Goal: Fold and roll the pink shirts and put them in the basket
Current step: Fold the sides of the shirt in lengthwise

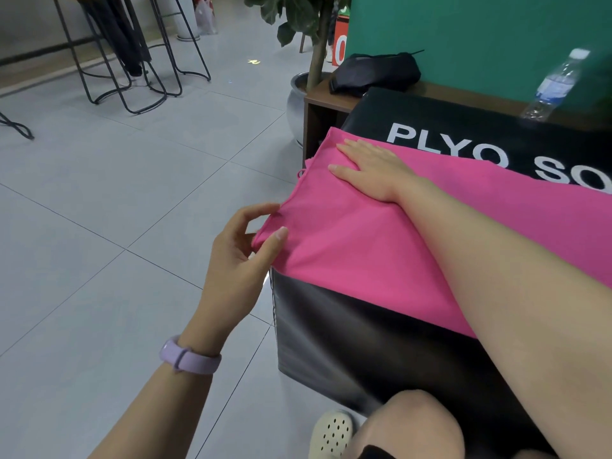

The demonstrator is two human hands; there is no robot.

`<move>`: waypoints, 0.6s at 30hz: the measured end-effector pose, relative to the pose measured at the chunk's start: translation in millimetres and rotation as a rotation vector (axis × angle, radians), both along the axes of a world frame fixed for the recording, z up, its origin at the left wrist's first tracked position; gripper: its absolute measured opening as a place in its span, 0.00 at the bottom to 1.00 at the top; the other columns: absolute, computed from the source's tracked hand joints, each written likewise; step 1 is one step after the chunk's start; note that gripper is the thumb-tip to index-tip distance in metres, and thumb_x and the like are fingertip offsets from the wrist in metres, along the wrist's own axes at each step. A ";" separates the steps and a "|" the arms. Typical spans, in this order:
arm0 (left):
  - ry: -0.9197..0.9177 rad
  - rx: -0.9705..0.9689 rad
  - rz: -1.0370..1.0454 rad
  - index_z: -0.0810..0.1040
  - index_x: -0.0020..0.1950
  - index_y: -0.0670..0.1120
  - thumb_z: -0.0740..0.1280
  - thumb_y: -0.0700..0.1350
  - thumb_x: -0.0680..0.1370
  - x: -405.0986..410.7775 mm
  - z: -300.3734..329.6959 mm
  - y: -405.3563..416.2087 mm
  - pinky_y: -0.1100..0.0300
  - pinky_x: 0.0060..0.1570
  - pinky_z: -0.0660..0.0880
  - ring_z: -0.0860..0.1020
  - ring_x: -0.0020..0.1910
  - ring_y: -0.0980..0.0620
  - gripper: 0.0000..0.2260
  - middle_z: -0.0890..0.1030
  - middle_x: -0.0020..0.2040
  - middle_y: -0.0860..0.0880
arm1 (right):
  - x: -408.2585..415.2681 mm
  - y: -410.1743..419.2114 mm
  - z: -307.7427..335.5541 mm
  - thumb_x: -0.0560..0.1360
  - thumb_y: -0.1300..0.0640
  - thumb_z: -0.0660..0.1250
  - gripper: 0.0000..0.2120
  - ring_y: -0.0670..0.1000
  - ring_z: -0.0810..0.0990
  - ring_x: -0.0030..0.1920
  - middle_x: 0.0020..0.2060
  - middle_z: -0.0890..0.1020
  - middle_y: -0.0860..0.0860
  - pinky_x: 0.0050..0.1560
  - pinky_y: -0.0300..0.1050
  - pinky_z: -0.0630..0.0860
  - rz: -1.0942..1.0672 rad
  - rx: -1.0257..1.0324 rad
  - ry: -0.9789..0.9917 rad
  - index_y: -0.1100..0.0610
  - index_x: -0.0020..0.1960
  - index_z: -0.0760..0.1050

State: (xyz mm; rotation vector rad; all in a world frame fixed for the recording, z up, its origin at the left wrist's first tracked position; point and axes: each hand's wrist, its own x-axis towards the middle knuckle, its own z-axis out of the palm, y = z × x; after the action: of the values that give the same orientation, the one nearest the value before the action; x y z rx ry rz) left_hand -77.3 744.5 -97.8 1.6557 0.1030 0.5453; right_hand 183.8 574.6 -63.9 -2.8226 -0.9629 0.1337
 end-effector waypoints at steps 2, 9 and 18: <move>0.015 -0.021 0.128 0.79 0.59 0.55 0.72 0.50 0.77 -2.5 -7.6 1.4 0.59 0.42 0.72 0.74 0.34 0.56 0.11 0.75 0.31 0.55 | -1.0 0.3 0.7 0.79 0.28 0.48 0.38 0.49 0.51 0.81 0.82 0.55 0.47 0.80 0.52 0.49 0.005 0.017 -0.017 0.47 0.82 0.54; 0.087 -0.055 0.282 0.77 0.51 0.52 0.72 0.51 0.75 -18.8 -23.9 -6.7 0.57 0.42 0.70 0.77 0.36 0.55 0.08 0.80 0.32 0.51 | -18.7 0.6 7.1 0.80 0.42 0.58 0.21 0.57 0.76 0.62 0.60 0.79 0.55 0.64 0.54 0.71 0.045 0.185 -0.269 0.57 0.60 0.78; 0.385 0.128 0.395 0.76 0.40 0.50 0.75 0.64 0.67 2.1 12.0 -7.2 0.58 0.31 0.70 0.73 0.28 0.52 0.19 0.76 0.29 0.52 | -52.9 -7.1 31.3 0.84 0.46 0.55 0.19 0.59 0.74 0.63 0.64 0.77 0.57 0.62 0.52 0.71 0.001 -0.012 -0.084 0.59 0.61 0.74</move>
State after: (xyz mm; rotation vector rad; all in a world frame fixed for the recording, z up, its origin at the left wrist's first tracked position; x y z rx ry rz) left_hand -75.2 737.2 -85.9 1.8610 0.7017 0.5280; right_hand 130.9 567.5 -32.6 -2.8595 -0.9840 0.0214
